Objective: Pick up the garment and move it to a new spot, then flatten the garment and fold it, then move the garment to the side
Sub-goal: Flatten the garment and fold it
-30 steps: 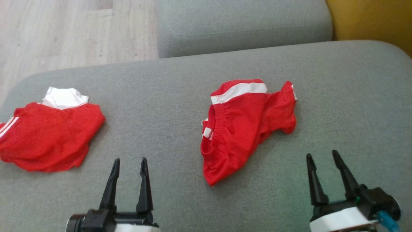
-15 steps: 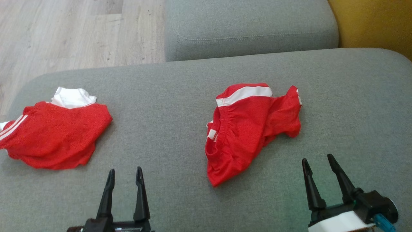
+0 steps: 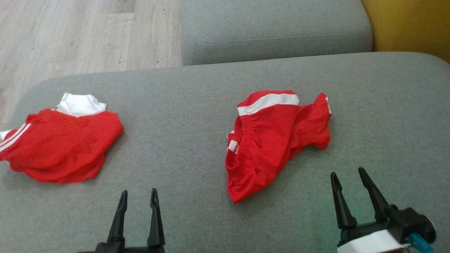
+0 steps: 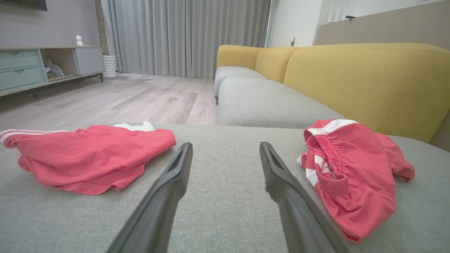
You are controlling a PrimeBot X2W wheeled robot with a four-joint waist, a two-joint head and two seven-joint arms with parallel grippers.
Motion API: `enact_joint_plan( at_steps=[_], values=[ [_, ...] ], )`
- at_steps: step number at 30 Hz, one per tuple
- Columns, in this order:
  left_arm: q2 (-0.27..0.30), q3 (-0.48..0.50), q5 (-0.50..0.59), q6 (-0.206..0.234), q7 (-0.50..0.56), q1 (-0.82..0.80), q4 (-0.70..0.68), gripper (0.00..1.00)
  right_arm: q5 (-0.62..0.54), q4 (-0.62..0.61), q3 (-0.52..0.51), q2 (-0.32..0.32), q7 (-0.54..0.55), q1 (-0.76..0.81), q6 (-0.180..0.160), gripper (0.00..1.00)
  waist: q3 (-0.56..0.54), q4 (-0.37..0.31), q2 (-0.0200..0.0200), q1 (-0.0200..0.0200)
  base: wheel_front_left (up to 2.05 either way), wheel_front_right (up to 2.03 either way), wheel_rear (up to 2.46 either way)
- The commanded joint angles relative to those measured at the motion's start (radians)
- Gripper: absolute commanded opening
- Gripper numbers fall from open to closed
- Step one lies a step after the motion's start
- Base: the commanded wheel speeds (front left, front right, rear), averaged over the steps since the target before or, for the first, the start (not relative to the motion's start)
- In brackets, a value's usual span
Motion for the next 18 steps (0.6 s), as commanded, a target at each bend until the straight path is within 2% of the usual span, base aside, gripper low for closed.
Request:
enact_joint_plan(
  at_steps=[1,18],
  values=[
    [-0.007,0.034,0.006,0.005,-0.009,-0.021,-0.027,1.00,0.008,-0.036,0.022,-0.018,-0.006,-0.027,-0.001,1.00,0.001,0.001,0.0000,0.0000,0.00,0.00,0.00],
    [-0.007,0.013,0.011,0.013,-0.010,-0.016,-0.026,1.00,0.010,-0.035,0.024,-0.014,-0.006,-0.023,-0.001,1.00,-0.001,0.004,0.0000,0.0000,0.00,0.00,0.00]
  ],
)
